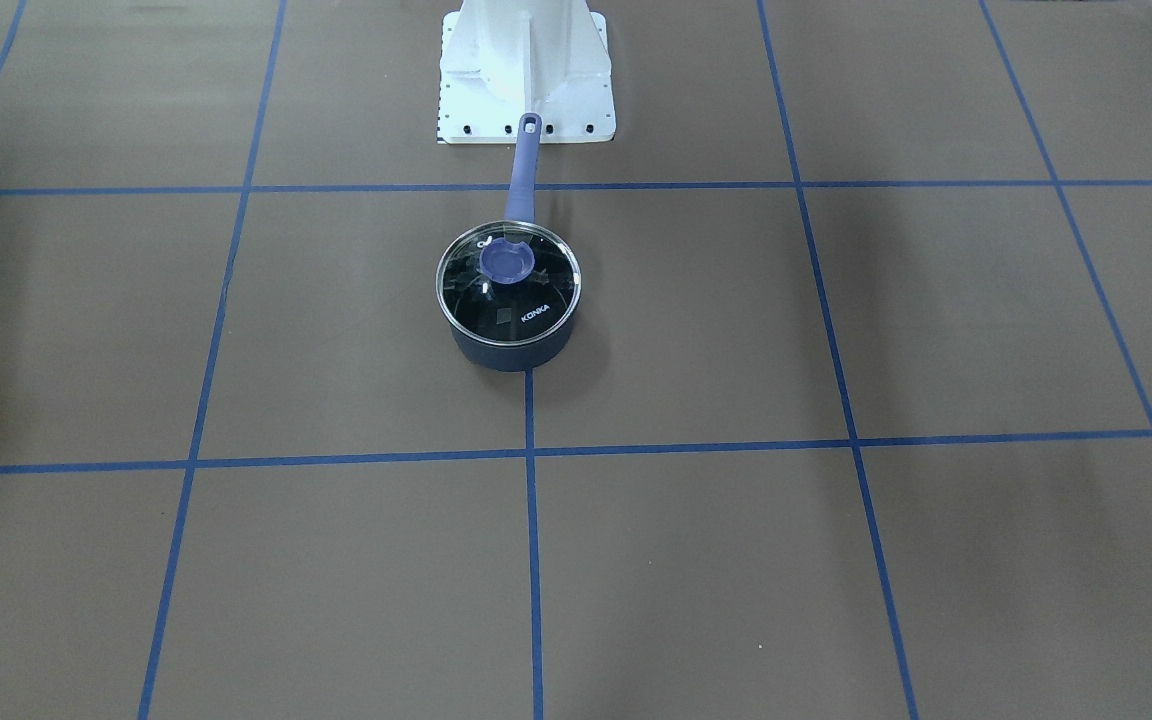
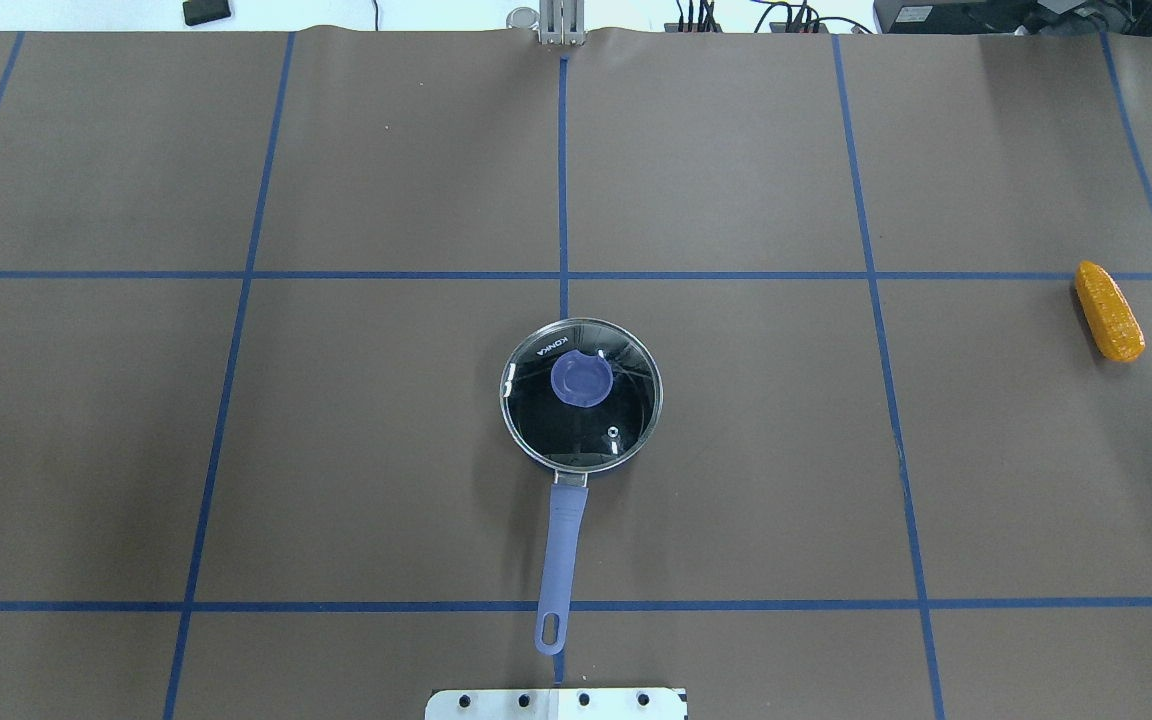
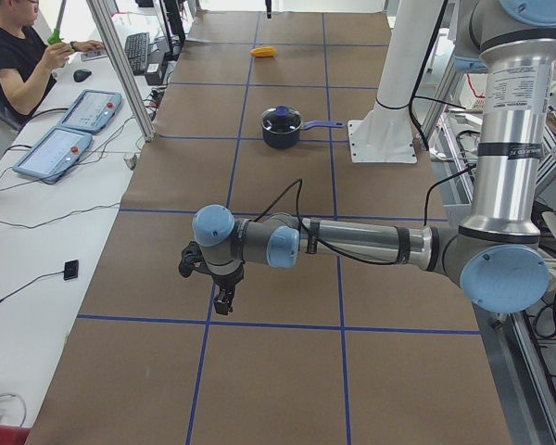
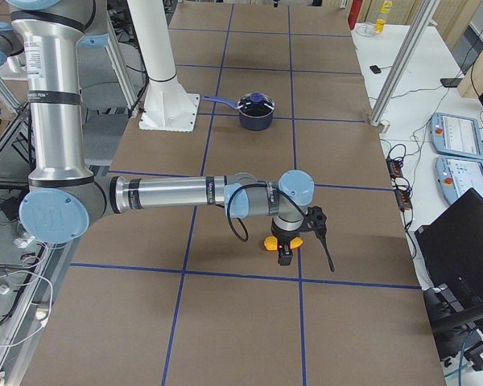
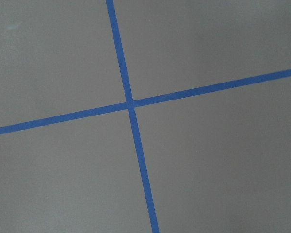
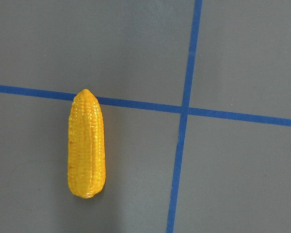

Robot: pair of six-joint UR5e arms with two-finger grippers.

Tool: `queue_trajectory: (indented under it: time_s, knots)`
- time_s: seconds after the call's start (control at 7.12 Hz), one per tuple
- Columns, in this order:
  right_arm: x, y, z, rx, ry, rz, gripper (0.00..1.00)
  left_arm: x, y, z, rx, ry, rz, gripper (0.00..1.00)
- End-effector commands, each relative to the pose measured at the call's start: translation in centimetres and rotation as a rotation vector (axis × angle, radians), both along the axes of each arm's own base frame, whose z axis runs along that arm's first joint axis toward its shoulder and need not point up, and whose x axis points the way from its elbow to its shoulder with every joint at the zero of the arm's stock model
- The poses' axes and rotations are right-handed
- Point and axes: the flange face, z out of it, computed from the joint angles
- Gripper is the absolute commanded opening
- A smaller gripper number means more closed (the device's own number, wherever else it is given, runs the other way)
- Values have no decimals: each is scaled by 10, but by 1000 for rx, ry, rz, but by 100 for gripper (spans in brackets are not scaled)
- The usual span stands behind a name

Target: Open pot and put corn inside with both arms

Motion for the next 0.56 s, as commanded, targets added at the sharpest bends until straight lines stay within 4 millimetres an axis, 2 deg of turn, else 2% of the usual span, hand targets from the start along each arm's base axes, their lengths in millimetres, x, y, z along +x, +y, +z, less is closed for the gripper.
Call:
queue_trajectory:
  time_s: [0.0,0.14,0.28,0.42]
  knots:
    - [1,6,4,0,4,-6,100,0,0,-1,2,0,0,99]
    - [0,-1,-9,19,0,-1,100,1,0,-2,3,0,0,99]
    - [-1,-1,-10,19,0,1,100,2,-1,-6,9,1,1,99]
    - [-2,-8,-19,38,-2,0,100,3,-9,-19,22,5,-12,99]
